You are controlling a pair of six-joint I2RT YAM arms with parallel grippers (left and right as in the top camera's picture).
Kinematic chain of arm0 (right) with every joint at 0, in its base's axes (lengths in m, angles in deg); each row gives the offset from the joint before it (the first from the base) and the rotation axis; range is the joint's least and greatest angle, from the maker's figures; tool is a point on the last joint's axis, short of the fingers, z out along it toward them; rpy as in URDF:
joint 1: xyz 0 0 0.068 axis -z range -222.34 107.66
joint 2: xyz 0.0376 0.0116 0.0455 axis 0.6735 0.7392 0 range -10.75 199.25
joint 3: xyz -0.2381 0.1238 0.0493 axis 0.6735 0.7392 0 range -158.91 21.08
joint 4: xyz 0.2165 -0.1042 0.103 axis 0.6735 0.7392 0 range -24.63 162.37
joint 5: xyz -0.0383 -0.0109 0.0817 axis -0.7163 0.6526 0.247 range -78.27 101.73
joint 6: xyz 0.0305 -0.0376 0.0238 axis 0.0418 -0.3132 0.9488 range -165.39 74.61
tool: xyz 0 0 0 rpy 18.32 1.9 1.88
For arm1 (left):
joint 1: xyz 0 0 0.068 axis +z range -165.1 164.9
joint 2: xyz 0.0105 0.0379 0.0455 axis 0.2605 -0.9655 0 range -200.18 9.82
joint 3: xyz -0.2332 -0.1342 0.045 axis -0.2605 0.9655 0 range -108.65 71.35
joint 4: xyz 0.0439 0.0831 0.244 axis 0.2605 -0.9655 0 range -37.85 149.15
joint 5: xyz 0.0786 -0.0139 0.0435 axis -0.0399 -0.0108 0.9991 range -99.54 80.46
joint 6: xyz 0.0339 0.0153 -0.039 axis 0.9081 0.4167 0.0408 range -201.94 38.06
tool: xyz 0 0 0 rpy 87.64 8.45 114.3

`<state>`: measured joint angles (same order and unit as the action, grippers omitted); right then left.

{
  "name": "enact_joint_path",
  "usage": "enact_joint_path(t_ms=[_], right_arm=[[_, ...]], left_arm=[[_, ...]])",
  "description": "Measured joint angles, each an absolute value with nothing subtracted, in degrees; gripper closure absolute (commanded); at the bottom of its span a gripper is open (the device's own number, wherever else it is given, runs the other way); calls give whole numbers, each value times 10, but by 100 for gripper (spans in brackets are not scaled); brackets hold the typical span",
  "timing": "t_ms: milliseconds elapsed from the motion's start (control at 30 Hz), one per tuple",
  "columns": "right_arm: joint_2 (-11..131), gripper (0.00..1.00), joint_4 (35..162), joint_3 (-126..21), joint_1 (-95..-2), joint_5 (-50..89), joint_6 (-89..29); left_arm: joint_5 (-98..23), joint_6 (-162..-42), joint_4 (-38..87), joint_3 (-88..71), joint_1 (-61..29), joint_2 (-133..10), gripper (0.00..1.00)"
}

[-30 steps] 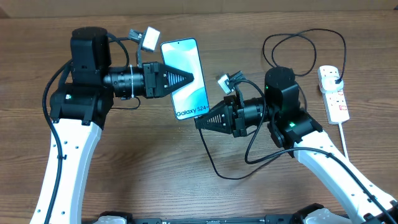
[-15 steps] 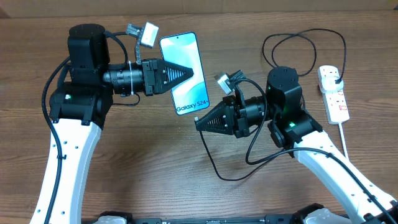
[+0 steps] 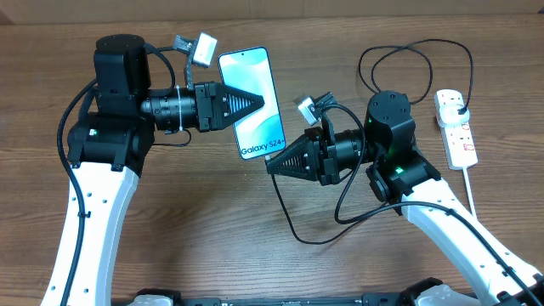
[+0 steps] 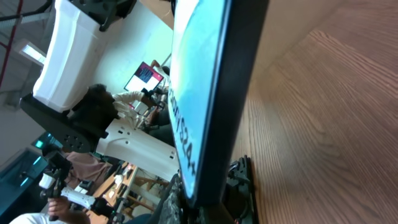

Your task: Plug charger to phone and switch on socket

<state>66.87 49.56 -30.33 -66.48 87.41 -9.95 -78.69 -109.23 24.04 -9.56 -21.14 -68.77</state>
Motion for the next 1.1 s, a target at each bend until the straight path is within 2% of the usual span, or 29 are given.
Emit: enact_joint_path(t_ms=[767, 1100], right_arm=[[669, 96, 474, -303, -665, 858, -79], [670, 96, 502, -303, -665, 866, -81]], left_arm=[[-775, -1095, 241, -96, -211, -687, 96], [-734, -1099, 284, -96, -215, -687, 96]])
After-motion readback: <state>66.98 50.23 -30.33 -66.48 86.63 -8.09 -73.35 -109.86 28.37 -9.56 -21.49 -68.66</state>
